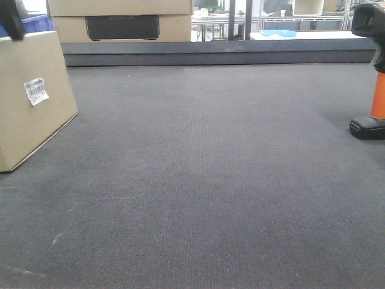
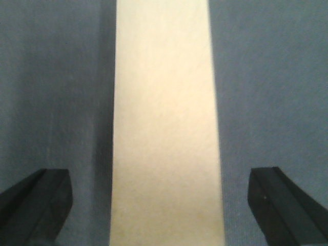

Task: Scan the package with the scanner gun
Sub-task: 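Lower the left gripper onto the cardboard box and grasp its top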

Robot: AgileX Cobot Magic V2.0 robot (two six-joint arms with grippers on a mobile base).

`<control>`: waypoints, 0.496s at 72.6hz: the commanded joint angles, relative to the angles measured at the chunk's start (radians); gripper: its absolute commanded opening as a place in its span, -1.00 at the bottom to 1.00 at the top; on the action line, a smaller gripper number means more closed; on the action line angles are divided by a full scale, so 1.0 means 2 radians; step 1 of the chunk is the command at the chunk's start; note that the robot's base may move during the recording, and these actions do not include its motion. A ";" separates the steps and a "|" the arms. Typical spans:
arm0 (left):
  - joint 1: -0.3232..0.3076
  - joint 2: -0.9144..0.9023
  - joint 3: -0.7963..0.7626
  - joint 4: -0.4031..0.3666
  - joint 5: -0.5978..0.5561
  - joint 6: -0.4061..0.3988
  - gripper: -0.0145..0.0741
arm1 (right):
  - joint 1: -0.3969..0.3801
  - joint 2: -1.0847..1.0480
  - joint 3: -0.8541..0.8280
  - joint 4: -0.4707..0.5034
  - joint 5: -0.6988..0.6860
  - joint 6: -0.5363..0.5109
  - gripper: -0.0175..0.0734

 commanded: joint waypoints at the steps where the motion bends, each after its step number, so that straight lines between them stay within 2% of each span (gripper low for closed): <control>1: -0.003 0.012 -0.004 0.000 0.013 -0.012 0.68 | -0.002 -0.002 0.000 -0.003 -0.008 -0.001 -0.98; 25: -0.003 0.032 -0.004 0.000 0.026 -0.012 0.67 | -0.002 -0.002 0.000 -0.003 -0.008 -0.001 -0.98; 31: -0.003 0.032 -0.004 0.000 0.024 -0.012 0.52 | -0.002 -0.002 0.000 -0.003 -0.008 -0.001 -0.98; 36: -0.003 0.032 -0.004 0.000 0.024 -0.012 0.22 | -0.002 -0.002 0.000 -0.003 -0.008 -0.001 -0.98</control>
